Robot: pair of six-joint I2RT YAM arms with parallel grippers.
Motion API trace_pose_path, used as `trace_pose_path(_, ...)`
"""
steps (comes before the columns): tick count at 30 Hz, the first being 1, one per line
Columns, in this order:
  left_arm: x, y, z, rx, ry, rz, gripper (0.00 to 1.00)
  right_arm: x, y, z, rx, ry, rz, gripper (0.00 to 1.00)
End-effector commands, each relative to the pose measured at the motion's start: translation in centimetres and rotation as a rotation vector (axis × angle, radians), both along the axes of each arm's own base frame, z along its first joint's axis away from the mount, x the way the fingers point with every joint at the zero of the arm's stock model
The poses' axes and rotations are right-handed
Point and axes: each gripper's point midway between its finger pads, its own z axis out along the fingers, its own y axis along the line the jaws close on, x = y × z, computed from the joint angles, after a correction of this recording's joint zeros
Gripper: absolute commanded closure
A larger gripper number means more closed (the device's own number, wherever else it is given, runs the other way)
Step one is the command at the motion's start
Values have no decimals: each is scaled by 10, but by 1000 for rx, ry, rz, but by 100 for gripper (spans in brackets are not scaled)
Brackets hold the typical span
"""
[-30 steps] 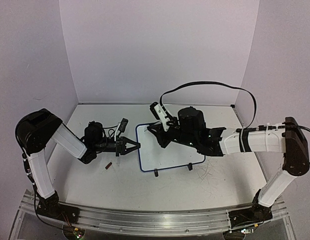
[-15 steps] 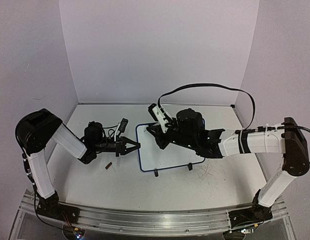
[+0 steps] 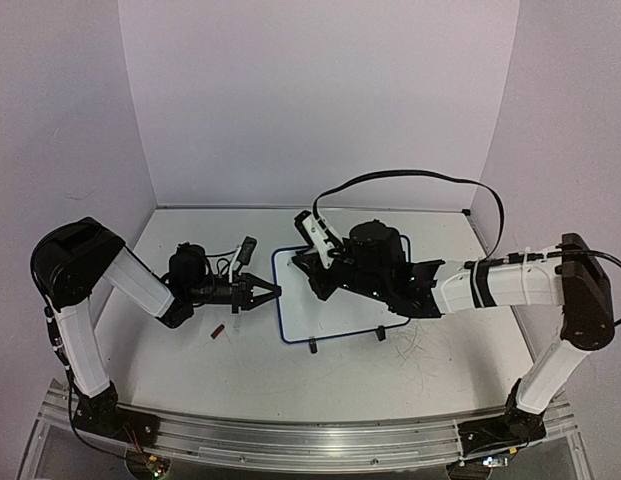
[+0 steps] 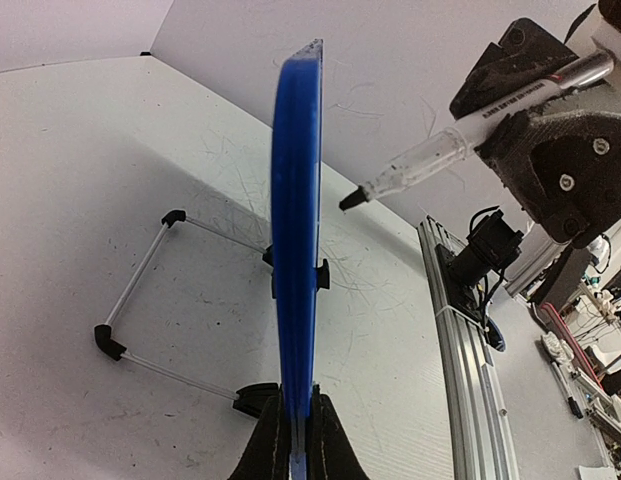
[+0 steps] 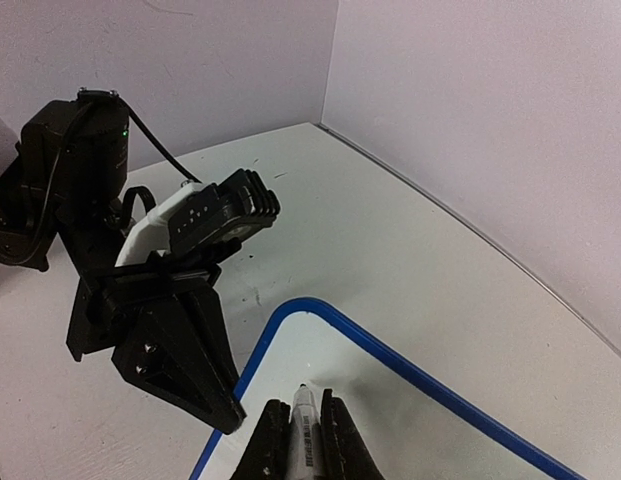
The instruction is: Write a sentence on the whiteboard
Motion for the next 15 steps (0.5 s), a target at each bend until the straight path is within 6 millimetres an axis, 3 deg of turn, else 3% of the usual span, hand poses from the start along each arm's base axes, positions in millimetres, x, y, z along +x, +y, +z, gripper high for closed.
trace_pose_path(1,1,1,7,-6,-47,15,100,3,5,23,54,-52,-7,100)
trace_pose_path(15,0,1,8,-5,-44,15,100,6,8,26,68,-61,-17,100)
